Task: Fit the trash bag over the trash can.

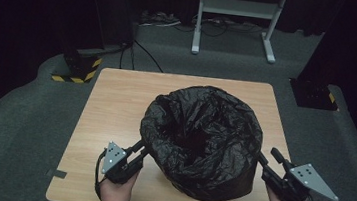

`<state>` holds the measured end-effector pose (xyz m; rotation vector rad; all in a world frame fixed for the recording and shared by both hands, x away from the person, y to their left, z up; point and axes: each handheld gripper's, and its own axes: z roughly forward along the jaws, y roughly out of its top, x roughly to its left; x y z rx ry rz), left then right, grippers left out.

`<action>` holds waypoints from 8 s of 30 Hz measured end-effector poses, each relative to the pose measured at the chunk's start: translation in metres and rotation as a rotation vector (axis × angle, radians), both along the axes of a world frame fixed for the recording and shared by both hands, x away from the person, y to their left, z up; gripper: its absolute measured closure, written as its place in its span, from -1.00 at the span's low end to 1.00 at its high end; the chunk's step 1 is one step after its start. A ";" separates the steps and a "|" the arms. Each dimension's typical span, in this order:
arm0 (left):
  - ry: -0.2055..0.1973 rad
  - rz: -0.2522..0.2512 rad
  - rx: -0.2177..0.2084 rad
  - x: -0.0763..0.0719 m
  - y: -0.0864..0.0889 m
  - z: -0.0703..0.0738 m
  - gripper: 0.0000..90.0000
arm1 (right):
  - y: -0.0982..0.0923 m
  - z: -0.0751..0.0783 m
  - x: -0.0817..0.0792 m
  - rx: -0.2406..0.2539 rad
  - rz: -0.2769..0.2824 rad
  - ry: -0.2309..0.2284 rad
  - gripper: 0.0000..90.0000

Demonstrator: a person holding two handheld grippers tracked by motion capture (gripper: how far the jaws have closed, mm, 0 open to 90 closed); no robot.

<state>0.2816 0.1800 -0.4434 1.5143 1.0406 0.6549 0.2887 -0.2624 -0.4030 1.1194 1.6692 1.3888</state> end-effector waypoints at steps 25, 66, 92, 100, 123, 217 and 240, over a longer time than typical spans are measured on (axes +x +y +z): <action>-0.009 -0.103 0.025 -0.007 -0.026 0.006 0.81 | 0.026 0.065 0.001 0.004 0.043 -0.073 1.00; 0.003 -0.083 0.033 -0.017 -0.028 -0.003 0.56 | 0.018 0.042 -0.004 0.007 0.003 -0.007 1.00; 0.027 -0.014 0.108 0.074 -0.008 0.024 0.28 | 0.017 -0.004 -0.026 0.036 -0.013 0.023 0.13; 0.004 -0.068 0.118 0.072 -0.023 0.027 0.44 | 0.037 -0.012 -0.005 -0.012 0.005 0.036 0.14; -0.047 -0.032 0.117 0.051 -0.015 0.026 0.24 | 0.037 -0.015 -0.036 -0.070 0.005 0.010 -0.13; 0.166 -0.091 -0.012 0.064 -0.016 -0.002 1.00 | 0.039 0.046 0.075 -0.065 0.076 0.111 1.00; 0.178 0.019 0.122 0.068 0.051 -0.007 0.19 | 0.095 -0.030 0.059 -0.048 0.134 0.148 0.09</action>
